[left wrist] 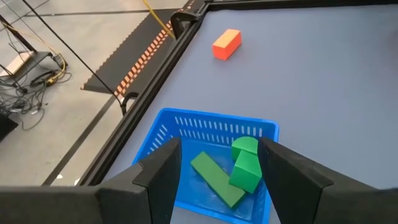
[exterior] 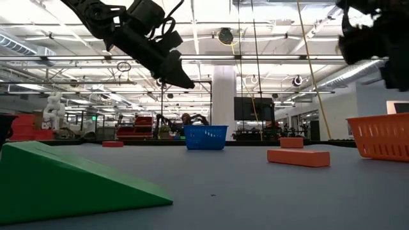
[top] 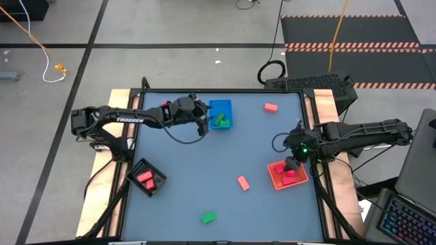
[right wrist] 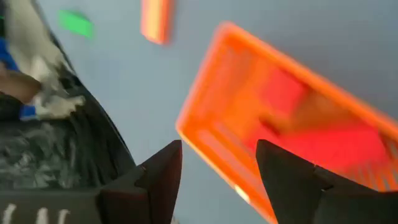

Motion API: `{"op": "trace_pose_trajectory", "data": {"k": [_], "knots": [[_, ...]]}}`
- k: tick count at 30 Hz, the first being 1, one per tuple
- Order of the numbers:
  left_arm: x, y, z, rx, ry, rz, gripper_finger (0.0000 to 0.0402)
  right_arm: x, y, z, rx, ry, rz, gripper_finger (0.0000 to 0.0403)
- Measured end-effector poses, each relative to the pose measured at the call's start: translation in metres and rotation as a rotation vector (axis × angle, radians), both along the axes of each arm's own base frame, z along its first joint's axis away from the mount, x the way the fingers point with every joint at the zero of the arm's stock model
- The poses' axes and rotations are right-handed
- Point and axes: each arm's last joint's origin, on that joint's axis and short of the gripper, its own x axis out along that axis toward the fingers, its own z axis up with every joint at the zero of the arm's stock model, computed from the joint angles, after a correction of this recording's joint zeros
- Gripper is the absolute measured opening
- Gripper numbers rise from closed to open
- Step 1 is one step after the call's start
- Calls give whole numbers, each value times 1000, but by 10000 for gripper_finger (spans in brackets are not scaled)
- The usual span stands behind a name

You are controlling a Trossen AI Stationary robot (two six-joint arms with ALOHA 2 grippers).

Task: Sort & place blocks by color
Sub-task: Put the orange block into the black bin

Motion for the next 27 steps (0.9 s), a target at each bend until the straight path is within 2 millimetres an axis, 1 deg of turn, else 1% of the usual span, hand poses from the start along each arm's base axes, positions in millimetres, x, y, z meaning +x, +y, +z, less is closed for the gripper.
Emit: {"op": "trace_pose_trajectory", "data": {"k": [2,6,8,11,13,19,24,27], "knots": [[0,0,0,-7,-3,4,214,7,-1,4,-27,-84,-16,206],[0,0,0,-13,-4,6,214,20,-3,14,-154,-294,-4,210],[0,0,0,-17,-1,8,214,23,-4,16,-212,-350,1,209],[0,0,-1,-23,1,11,214,24,-5,13,-256,-324,6,206],[0,-1,-1,-24,4,11,214,24,-4,7,-288,-275,59,203],[-1,-1,-2,-28,11,10,214,26,1,-13,-400,-153,331,192],[-1,-1,-2,-27,11,10,214,34,6,-25,-486,-137,567,188],[-1,-1,-2,-28,15,9,214,39,6,-31,-533,-119,638,191]]}}
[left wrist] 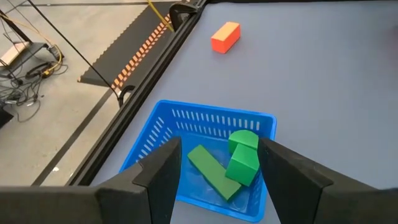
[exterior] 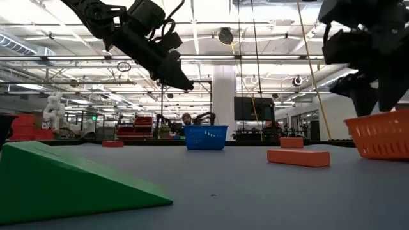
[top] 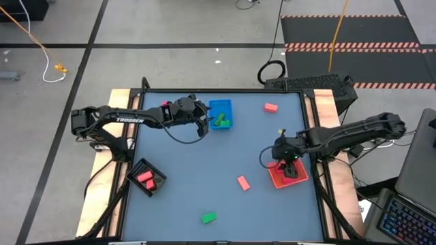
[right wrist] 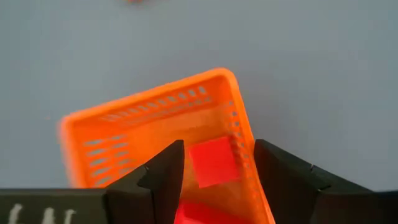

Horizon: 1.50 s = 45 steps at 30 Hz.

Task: Sort & place blocks by color
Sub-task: Put the orange block into the black bin

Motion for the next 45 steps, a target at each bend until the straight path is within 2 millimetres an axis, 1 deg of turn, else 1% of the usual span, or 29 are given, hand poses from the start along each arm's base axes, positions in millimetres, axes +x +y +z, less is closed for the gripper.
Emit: {"op": "trace_pose_trajectory", "data": {"k": [3,8,13,17,21,30,34,45], "knots": [[0,0,0,-1,2,0,214,2,0,-4,-28,29,-10,196],[0,0,0,-3,1,2,214,2,0,-5,-24,34,-9,198],[0,0,0,-10,-2,5,214,1,0,-2,-23,15,-10,197],[0,0,0,-11,-2,5,214,-1,-1,4,-19,-36,-11,197],[0,0,0,-15,-4,8,214,-3,-2,6,-62,-51,-56,196],[0,0,-1,-18,3,8,214,5,-1,-11,-66,84,-49,196],[0,0,-1,-18,4,8,214,6,-1,-14,-69,100,-53,196],[-1,0,-1,-20,4,10,214,2,-5,-15,-120,153,-269,196]]}}
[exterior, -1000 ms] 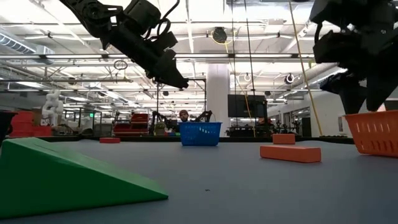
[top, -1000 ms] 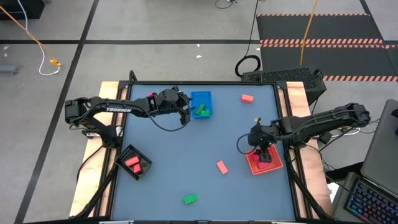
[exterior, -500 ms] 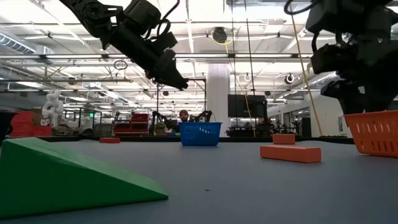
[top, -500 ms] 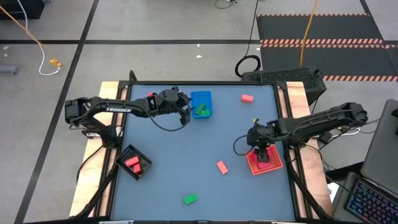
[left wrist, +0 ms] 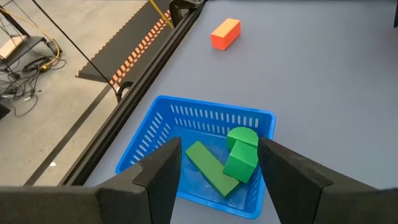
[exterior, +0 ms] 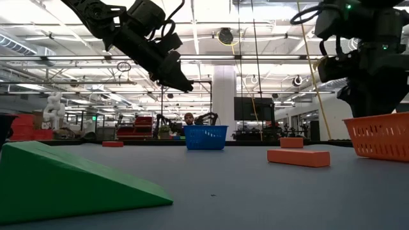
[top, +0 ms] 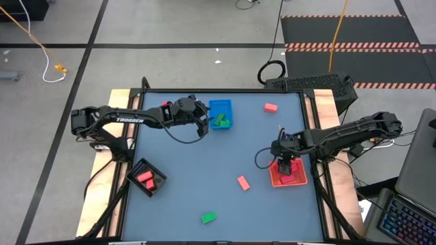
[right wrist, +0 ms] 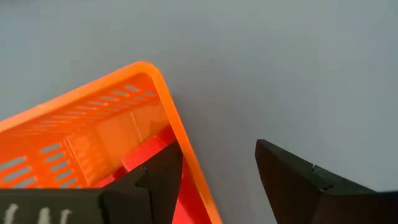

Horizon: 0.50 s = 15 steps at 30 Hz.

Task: Sort & place blocks by color
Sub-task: Put the orange block into the black bin

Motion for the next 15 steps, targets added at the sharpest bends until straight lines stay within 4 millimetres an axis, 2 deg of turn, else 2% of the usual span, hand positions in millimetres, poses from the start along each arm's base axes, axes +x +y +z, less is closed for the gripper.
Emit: {"op": "trace_pose_trajectory", "data": {"k": [5,15], "knots": [[0,0,0,-1,-1,0,214,-1,0,0,4,1,-7,196],[1,-4,0,0,-2,-12,214,1,-2,11,-24,-129,-47,196]]}}
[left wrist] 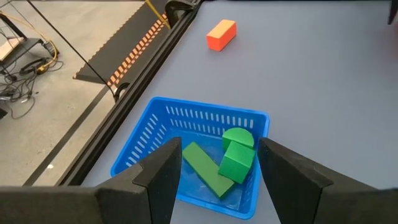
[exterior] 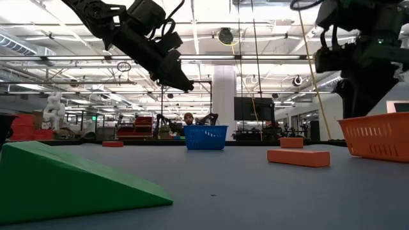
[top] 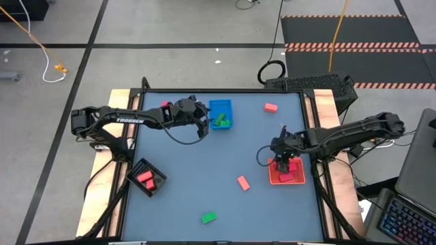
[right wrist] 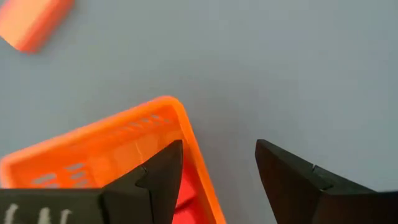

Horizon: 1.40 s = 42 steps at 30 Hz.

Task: Sort & place blocks by color
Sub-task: Put the orange block into the black bin

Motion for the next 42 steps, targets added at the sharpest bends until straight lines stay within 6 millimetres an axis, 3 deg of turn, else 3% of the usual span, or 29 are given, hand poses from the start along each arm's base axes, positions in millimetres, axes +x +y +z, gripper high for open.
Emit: {"op": "trace_pose_trajectory", "data": {"k": [10,18,23,30,33,36,42], "knots": [[0,0,0,0,0,-1,214,-2,-1,30,44,-307,-33,196],[1,-2,1,3,-10,-6,214,22,-6,70,8,-808,-16,196],[3,-5,3,1,-30,-18,214,35,-21,80,-118,-950,-13,196],[-3,-17,32,-44,-185,-168,214,41,-64,85,-406,-988,-145,210],[-9,-22,42,-27,-207,-183,214,40,-85,82,-559,-921,-216,216],[-13,-23,49,-6,-225,-193,214,37,-109,73,-624,-743,-269,216],[-16,-19,50,16,-218,-189,214,36,-158,64,-592,-328,-344,218]]}}
